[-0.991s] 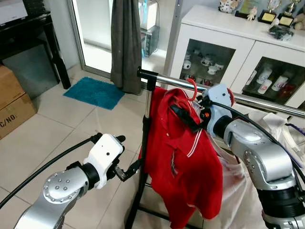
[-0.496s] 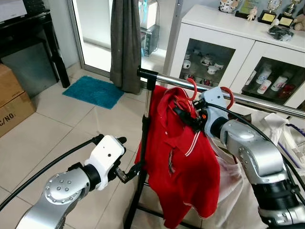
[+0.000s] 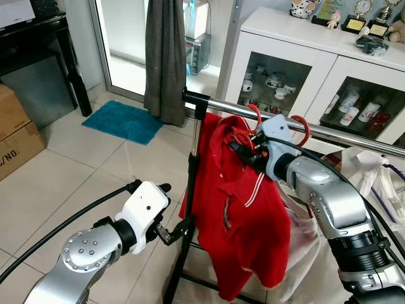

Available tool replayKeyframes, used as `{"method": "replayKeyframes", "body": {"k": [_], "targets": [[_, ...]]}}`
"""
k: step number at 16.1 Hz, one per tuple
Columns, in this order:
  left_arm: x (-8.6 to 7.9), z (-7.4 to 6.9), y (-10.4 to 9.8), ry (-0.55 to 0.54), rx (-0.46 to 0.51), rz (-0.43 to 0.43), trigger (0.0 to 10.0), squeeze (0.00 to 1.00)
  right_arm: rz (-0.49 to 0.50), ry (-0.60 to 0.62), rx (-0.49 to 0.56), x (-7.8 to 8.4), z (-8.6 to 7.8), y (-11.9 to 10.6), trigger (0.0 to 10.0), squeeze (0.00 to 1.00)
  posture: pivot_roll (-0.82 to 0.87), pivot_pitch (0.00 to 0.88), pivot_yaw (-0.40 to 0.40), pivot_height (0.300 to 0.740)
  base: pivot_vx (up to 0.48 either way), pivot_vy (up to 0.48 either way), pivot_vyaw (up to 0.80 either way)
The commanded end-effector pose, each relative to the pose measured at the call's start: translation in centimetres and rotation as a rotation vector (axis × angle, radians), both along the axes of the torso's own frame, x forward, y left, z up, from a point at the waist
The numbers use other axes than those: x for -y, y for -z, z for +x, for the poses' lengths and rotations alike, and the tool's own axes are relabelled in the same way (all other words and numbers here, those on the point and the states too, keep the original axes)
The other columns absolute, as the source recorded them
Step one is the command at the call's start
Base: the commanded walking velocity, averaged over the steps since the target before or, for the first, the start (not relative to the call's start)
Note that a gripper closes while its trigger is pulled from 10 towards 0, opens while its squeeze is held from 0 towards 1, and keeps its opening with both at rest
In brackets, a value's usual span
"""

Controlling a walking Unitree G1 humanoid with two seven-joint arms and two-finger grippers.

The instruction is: Hang hanger

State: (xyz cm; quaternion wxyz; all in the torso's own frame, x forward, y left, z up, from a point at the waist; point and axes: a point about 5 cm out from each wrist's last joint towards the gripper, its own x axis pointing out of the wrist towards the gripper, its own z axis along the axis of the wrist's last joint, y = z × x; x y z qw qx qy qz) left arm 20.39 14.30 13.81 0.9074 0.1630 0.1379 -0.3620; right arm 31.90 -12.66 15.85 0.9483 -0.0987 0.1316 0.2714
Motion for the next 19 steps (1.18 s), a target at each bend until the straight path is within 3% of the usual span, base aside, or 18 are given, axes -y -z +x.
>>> {"method": "replayKeyframes", "body": {"k": [1, 14, 17, 19], "targets": [[0.3, -0.2, -0.2, 0.017, 0.009, 0.006, 10.0, 0.0, -0.031, 0.005, -0.007, 0.4, 0.2, 0.1, 0.0, 0.0, 0.01, 0.0, -0.115, 0.74, 0.0, 0.0, 0.0], [0.4, 0.0, 0.2, 0.032, 0.01, 0.04, 10.0, 0.0, -0.098, 0.009, -0.057, 1.1, -0.1, 1.2, 0.0, 0.0, 0.0, 0.0, -0.11, 0.74, 0.0, 0.0, 0.0], [0.4, 0.7, -0.1, -0.027, 0.044, -0.003, 10.0, 0.0, -0.058, 0.032, -0.019, 1.1, 0.0, 0.7, 0.0, 0.0, -0.01, 0.0, -0.101, 0.74, 0.0, 0.0, 0.0], [0.1, 1.3, 0.0, -0.142, 0.022, -0.067, 10.0, 0.0, 0.034, 0.063, 0.038, 1.3, 0.0, -0.5, 0.0, 0.0, -0.02, 0.0, -0.091, 0.74, 0.0, 0.0, 0.0]]}}
